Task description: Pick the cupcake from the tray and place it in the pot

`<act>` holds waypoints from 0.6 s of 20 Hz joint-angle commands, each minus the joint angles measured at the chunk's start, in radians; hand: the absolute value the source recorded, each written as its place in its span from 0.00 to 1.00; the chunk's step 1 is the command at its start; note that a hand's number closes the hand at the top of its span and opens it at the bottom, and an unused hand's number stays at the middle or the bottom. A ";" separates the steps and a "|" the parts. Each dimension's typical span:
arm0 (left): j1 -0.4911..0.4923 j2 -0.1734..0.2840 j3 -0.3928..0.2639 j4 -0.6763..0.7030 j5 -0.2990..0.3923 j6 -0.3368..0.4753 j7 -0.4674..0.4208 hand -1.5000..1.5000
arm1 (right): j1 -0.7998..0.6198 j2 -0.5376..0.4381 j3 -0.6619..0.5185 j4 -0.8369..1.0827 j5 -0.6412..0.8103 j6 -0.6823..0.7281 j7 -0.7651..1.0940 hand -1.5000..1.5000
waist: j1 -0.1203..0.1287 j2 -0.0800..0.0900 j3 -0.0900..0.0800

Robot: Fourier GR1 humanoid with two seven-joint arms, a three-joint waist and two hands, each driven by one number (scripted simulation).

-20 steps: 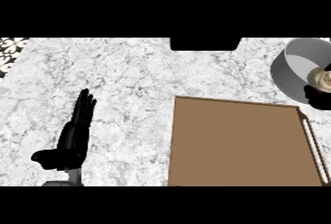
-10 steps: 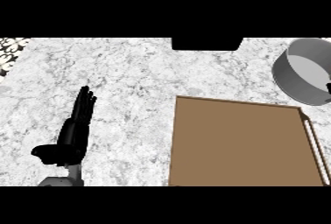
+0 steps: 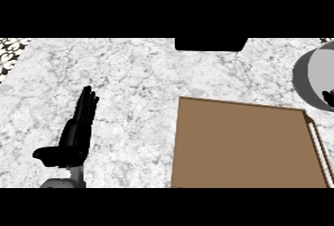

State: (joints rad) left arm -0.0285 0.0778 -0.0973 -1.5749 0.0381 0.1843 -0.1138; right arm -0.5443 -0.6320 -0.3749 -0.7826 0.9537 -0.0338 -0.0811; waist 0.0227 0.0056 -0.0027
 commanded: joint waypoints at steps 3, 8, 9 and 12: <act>0.060 0.006 -0.010 -0.031 -0.002 -0.019 -0.029 0.50 | -0.069 -0.045 -0.013 0.270 0.024 0.031 0.010 0.00 | 0.010 0.003 0.005; 0.007 -0.005 0.009 -0.008 -0.004 0.001 -0.003 0.50 | -0.116 -0.017 -0.132 0.301 -0.147 0.022 -0.205 0.00 | 0.002 0.003 0.006; 0.052 -0.012 -0.023 -0.024 -0.013 -0.005 0.001 0.50 | -0.108 -0.013 -0.180 0.284 -0.201 0.018 -0.232 0.00 | -0.002 0.000 0.006; -0.007 -0.023 -0.001 0.015 -0.024 0.028 0.010 0.50 | -0.151 0.010 -0.305 0.256 -0.350 0.024 -0.307 0.00 | -0.024 -0.001 0.007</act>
State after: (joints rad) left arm -0.0257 0.0691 -0.0977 -1.5835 0.0282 0.1917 -0.0999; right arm -0.6577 -0.6370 -0.5603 -0.5228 0.7462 -0.0131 -0.2959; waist 0.0136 0.0060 0.0033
